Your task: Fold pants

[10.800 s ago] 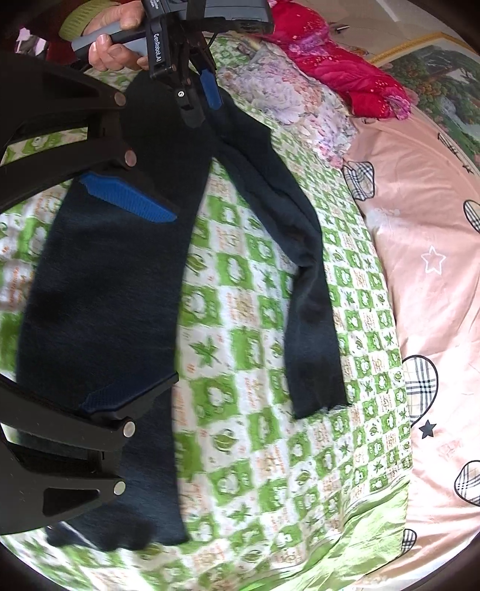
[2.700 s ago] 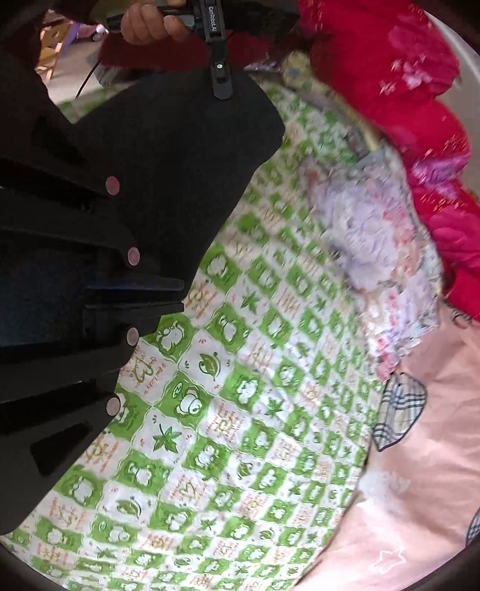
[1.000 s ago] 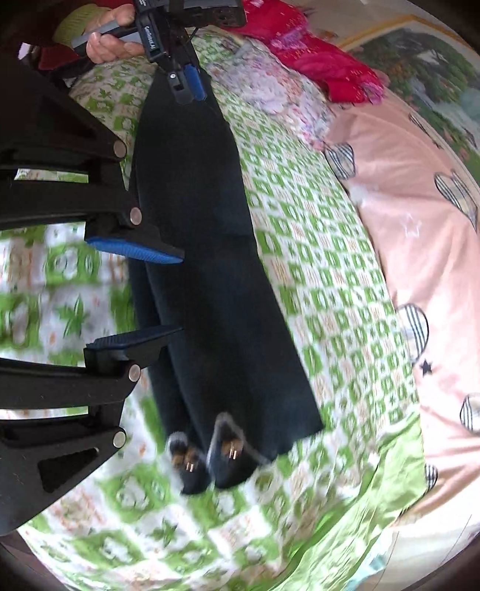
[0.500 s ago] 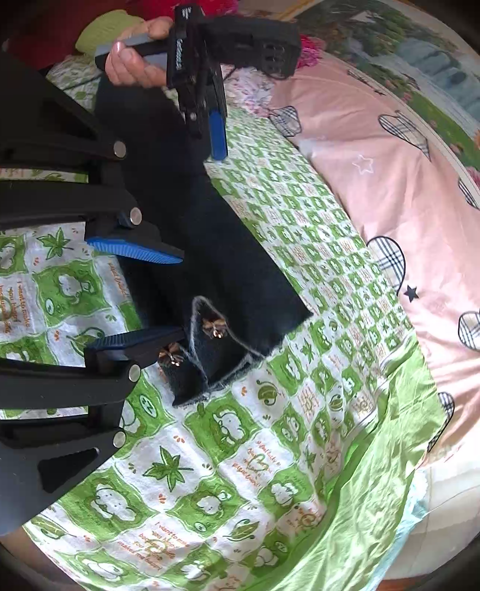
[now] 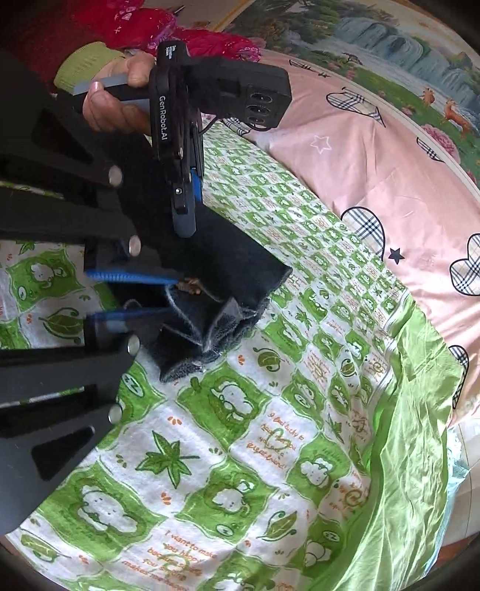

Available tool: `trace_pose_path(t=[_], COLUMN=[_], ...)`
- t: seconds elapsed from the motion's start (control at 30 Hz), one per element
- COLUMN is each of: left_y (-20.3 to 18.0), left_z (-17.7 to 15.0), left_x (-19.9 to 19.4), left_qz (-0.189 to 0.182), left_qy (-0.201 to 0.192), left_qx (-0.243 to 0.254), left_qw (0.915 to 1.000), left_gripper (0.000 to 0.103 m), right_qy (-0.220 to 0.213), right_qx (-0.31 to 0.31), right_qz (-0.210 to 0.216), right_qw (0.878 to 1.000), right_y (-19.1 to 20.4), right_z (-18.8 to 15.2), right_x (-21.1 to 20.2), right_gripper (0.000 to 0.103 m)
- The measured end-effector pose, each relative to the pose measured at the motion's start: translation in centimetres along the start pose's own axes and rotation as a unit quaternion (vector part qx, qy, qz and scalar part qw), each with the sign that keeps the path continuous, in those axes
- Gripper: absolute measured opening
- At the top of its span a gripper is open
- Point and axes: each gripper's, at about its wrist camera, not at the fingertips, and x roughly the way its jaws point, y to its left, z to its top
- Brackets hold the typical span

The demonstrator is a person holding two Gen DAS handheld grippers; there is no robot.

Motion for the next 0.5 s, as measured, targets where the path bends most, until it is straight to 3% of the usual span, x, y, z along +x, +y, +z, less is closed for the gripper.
trace_pose_path(t=[0.17,0.37,0.47,0.5], left_y=[-1.8,-2.5,-2.2,-2.3], left_z=[0.0,-0.1,-0.1,0.0], left_x=[-2.5,-0.9,0.0,-0.1], left_qz=[-0.002,0.026,0.035,0.037], left_qy=[-0.017,-0.003,0.005,0.004], left_qx=[0.026,0.043,0.039,0.04], left_qw=[0.9995,0.9987,0.9986,0.9985], left_gripper=[0.019,0.019,0.026,0.027], right_qy=[-0.024,0.009,0.014,0.014], right_qx=[-0.021,0.0,0.009,0.011], right_qz=[0.002,-0.01,-0.021,-0.027], right_qw=[1.0,1.0,1.0,0.999], right_y=[0.8,-0.5,-0.8,-0.9], right_z=[0.2,-0.6,-0.9,-0.9], right_x=[-2.5,-1.5,-1.4,-1.6], right_gripper=[0.007,0.007,0.012,0.019])
